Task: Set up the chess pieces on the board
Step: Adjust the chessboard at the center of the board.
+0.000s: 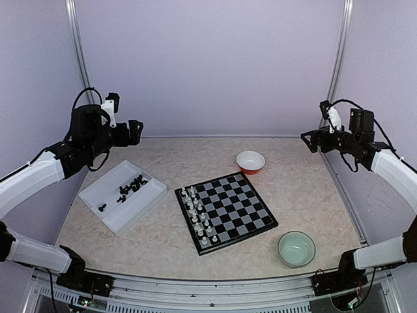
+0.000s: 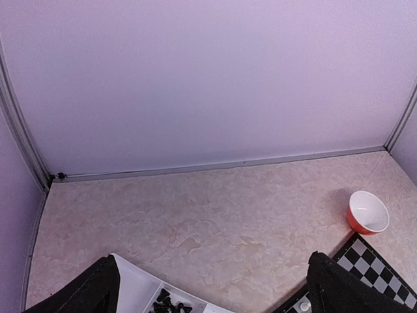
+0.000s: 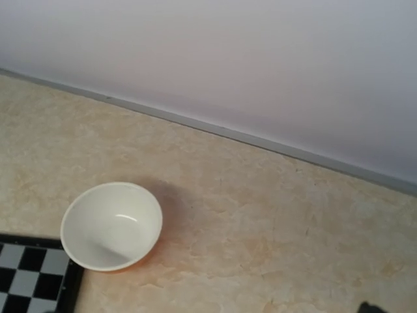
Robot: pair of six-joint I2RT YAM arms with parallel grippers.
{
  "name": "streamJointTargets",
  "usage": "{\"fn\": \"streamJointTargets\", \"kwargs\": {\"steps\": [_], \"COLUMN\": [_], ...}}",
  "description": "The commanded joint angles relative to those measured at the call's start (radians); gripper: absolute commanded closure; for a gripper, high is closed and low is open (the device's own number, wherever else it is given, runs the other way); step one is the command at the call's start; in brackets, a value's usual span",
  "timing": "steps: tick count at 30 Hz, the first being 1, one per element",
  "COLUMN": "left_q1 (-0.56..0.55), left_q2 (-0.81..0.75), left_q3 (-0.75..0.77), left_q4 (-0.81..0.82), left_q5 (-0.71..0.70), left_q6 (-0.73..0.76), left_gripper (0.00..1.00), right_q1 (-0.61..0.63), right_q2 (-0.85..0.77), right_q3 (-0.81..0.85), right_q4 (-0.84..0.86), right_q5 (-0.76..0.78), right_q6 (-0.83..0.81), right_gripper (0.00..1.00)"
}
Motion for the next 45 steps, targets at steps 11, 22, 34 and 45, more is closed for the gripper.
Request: {"fn": "streamJointTargets", "kwargs": {"steps": [11,22,34,45], "left_q1": [-0.220,-0.779,-0.810,-0.659], "left_q2": [-0.144,-0.012,0.052,-0.203], "left_q3": [-0.069,-0.152,-0.178,-0.267], "left_q4": [-0.192,-0.324,-0.237,-0.216], "left_q5": [0.197,-0.072,-0.326,-0.460], "left_q6": [-0.057,-0.054,-0.201,-0.383], "left_gripper": [0.16,0.14,0.14,0.13], "right_q1": [0.019,0.059,0.542,0.824], "right_q2": [0.046,0.031,0.090,0.342], "right_q3": [-0.055,-0.193,-0.218,-0.168], "right_q4": [-0.377,-0.408,-0.301,-0.110], "right_q5": [-0.082,-0.056,0.104,0.215], "right_q6": [-0.613,-0.789,-0.807,-0.758], "right_gripper": [0.05,0.12,0.16,0.05]}}
